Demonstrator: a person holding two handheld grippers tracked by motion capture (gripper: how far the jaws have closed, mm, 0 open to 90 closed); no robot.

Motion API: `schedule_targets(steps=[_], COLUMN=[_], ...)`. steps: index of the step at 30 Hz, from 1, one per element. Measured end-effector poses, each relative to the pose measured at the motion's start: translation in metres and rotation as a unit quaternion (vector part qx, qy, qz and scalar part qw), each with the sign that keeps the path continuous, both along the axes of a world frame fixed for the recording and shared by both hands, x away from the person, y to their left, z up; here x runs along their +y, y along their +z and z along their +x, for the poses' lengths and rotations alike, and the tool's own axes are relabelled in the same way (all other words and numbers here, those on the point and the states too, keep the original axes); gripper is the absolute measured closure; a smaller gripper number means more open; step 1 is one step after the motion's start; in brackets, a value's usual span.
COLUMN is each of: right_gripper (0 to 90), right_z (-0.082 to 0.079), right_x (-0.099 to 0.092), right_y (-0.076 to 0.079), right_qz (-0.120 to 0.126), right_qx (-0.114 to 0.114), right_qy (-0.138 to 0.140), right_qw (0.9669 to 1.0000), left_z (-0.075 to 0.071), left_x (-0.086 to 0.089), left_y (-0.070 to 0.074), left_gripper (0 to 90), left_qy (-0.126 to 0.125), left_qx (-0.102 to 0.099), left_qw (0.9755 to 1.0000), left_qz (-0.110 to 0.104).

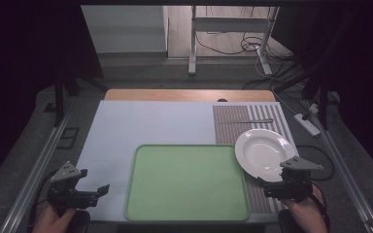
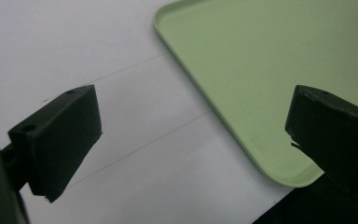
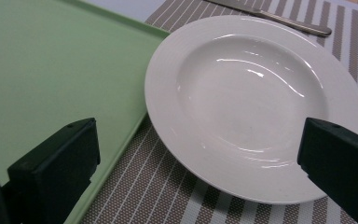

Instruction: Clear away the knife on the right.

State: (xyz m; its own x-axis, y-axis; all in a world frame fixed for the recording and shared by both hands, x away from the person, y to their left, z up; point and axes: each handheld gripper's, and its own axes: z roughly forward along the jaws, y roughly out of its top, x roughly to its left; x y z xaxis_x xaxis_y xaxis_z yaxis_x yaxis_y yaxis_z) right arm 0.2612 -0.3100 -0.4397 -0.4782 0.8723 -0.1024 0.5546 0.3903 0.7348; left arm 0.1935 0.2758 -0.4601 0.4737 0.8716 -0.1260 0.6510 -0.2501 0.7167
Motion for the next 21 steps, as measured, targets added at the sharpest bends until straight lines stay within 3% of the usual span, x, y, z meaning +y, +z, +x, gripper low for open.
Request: schedule_targets(steps=[15, 21], right_gripper=[0.1, 0.2], right_z=[0.0006, 0.0006], right_x=[0.0003, -0.0037], right_y=[-0.0003, 0.001], right_qz=[0.003, 0.024], right_qx=[0.007, 0.008], right_qy=[0.008, 0.012], right_qw=[0.9999, 0.9996], left_z=[-0.0008, -0.0009], left_x=[-0.0025, -0.0029], left_y=[0.0001, 0.0001], left_gripper=[3.8, 3.8], left_qy=[0.0, 0.0], left_qx=[-0.003, -0.004], left_qw=[0.9999, 0.9999], left_qz=[0.012, 0.014])
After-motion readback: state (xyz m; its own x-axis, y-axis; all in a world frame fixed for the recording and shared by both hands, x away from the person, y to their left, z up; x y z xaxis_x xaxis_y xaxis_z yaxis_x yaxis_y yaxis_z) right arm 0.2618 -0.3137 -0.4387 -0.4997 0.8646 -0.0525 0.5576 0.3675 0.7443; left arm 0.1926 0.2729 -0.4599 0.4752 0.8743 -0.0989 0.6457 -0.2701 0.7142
